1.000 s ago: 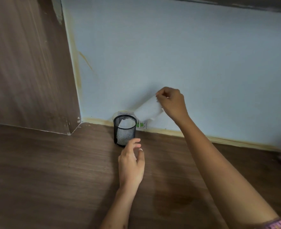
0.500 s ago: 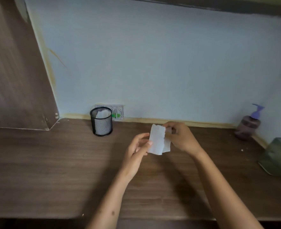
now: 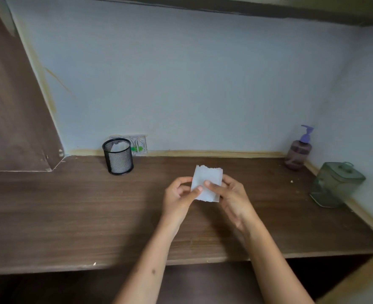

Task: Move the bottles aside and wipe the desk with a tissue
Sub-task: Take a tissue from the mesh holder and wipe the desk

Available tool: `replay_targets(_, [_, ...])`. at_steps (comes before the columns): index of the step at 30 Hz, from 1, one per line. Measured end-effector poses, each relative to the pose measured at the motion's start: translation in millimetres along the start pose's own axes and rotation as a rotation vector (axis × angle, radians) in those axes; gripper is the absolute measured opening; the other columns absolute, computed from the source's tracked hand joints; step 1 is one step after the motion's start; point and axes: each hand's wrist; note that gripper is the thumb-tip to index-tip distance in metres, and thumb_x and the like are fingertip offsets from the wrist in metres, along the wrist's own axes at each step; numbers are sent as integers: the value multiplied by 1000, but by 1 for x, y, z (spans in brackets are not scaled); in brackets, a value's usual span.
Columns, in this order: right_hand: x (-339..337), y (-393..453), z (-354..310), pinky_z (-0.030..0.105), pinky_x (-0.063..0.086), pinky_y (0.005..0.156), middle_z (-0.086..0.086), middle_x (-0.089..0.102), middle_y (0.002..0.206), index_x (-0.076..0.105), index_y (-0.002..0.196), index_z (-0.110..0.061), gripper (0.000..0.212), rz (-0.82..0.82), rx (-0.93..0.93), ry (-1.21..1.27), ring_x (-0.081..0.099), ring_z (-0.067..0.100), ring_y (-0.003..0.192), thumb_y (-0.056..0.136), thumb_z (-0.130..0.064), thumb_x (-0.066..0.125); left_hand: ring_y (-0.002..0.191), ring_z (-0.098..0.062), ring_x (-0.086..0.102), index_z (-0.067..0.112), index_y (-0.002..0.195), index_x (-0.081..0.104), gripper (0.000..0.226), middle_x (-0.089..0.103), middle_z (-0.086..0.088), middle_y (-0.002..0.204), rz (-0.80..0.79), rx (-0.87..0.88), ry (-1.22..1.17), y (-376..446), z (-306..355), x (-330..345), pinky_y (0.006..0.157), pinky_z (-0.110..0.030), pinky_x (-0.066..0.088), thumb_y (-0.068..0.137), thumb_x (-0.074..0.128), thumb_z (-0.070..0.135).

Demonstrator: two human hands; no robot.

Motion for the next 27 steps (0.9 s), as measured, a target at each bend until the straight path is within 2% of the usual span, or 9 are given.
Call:
replay_targets(4, [-26,3,3,30,60,70,16,72,105,66,110,-2,30,169,152,190,70,26,94,81,2,67,72,-8,68,19,107,64,23,73,-4,90,-20,31,86,-1,-2,-6,62,-10,47,86,68,26])
replay_targets(6, [-51,7,1,32,60,69,18,71,105,64,112,1,31,342,112,116,69,26,90,81,3,67,67,-8,66,16,103,64,15,72,-8,89,20,73,119,5,-5,-19,61,-10,46,89,64,19])
replay_targets(11, [-113,12,-8,36,53,80,16,69,109,64,118,-1,29,844,-58,-587,66,25,91,90,-7,61,71,-18,65,24,92,62,23,68,-4,81,161,217,301,28,-15,-56,74,-32,49,90,57,2])
replay_targets(14, [-133,18,-8,42,52,83,21,68,103,63,117,-2,28,880,-135,-1049,64,37,95,96,-10,47,82,-22,65,20,95,63,21,70,-4,84,212,264,401,41,-20,-64,74,-22,46,89,57,1])
replay_targets(16, [-133,29,-2,45,54,84,20,68,101,60,125,-10,33,748,-94,-1290,64,37,94,96,-10,43,83,-14,65,19,96,64,17,71,-3,86,227,296,464,48,-24,-68,73,-13,43,90,59,4])
replay_targets(19, [-110,47,12,37,51,85,16,69,108,61,126,-24,36,343,-2,-1565,64,35,100,94,-15,47,83,-9,66,21,96,63,19,71,1,86,231,343,510,56,-31,-74,74,-10,42,90,58,4])
replay_targets(23, [-52,54,35,32,48,85,9,69,111,57,122,-36,36,-104,-177,-1544,64,30,103,93,-17,47,85,-8,65,23,98,62,23,69,6,86,258,377,515,62,-34,-76,74,-10,42,89,58,3])
replay_targets(25, [-24,50,43,30,49,89,-11,66,116,56,114,-36,29,-297,-284,-1466,64,17,105,95,-16,46,87,-8,65,24,99,62,24,69,7,86,260,369,520,63,-34,-76,77,-12,43,89,58,2])
replay_targets(27, [-11,48,47,32,48,91,-26,59,111,53,109,-35,21,-383,-334,-1406,62,4,101,100,-19,42,89,-11,64,23,100,61,24,69,5,87,261,361,522,62,-34,-76,81,-18,44,89,58,2])
Point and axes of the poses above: each hand's wrist, its own y-axis towards the middle knuckle, its own x-axis out of the palm, z = x × y
